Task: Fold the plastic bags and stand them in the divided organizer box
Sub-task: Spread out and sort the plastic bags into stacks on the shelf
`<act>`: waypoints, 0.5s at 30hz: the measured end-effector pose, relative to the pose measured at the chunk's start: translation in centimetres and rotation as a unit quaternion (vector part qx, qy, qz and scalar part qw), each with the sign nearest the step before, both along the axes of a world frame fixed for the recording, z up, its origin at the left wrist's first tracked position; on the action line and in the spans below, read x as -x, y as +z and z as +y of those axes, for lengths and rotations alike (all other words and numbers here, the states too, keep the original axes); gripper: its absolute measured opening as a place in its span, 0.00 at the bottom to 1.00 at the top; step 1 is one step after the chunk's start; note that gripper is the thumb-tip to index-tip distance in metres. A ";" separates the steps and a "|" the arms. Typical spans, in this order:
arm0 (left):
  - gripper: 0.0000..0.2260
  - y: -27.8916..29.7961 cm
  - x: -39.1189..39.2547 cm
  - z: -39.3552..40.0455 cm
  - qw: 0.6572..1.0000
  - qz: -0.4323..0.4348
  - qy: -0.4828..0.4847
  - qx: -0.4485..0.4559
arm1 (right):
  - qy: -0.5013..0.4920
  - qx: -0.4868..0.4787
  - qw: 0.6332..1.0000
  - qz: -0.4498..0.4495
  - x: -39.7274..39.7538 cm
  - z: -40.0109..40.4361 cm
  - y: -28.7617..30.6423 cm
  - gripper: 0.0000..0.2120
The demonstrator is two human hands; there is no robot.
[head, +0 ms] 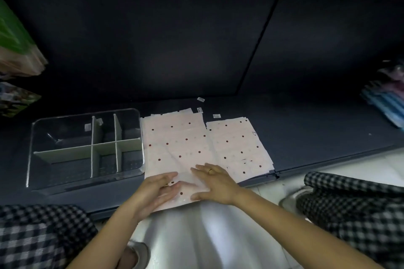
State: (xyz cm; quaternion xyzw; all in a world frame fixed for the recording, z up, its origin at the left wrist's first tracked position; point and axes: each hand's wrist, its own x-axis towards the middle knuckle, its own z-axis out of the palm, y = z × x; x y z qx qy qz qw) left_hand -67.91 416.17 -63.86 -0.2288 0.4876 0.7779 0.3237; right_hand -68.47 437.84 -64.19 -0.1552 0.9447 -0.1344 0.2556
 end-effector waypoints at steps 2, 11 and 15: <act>0.10 0.6 0.2 0.4 0.999 -0.008 0.008 -0.035 | 0.006 -0.001 0.999 0.048 -0.7 0.2 0.4 0.32; 0.16 3.4 0.5 -1.8 0.988 0.023 -0.109 -0.108 | 0.006 0.023 0.988 0.155 -0.4 1.1 4.5 0.11; 0.16 4.3 1.7 -2.6 0.991 0.109 -0.066 0.027 | 0.026 0.013 0.990 0.140 2.5 0.6 6.8 0.10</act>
